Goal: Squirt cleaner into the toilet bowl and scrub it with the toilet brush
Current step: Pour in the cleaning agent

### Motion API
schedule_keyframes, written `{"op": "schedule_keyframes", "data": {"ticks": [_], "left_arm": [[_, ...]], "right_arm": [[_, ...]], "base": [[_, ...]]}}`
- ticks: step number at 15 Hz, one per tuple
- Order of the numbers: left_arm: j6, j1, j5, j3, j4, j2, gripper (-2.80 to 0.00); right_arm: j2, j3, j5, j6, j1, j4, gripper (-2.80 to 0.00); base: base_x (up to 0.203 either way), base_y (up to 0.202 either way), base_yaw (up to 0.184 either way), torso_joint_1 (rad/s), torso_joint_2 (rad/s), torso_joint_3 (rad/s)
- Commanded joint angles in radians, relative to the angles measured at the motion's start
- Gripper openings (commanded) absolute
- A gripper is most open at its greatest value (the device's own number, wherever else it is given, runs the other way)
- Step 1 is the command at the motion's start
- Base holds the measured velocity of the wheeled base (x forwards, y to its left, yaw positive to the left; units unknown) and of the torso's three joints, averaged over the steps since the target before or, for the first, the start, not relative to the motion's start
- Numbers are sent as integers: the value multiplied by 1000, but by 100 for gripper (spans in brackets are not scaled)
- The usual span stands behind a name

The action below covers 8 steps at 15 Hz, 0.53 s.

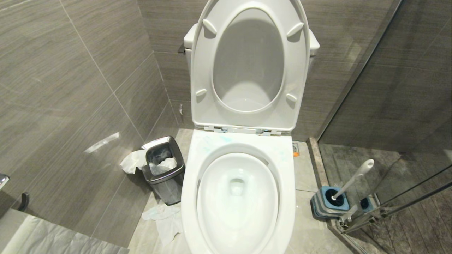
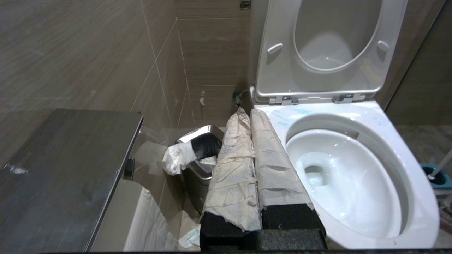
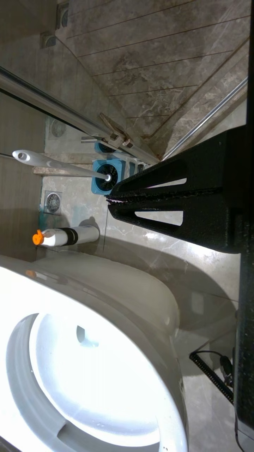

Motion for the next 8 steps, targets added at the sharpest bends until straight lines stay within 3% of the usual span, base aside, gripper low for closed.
{"op": "schedule_keyframes", "data": {"ticks": [1,6,8], "left_arm": [[25,0,1,49,3,-76,-280],[58,-2,7,102,-26,-99,-280],[61,-2,8,173,-107,-99,-280]], "right_arm": [[1,0,0,0,0,1,-280],[1,-1,0,1,0,1,-280],[1,0,0,0,0,1,-280]], "base": [[0,0,0,0,0,0],[0,0,0,0,0,0],[0,0,0,0,0,0]]}}
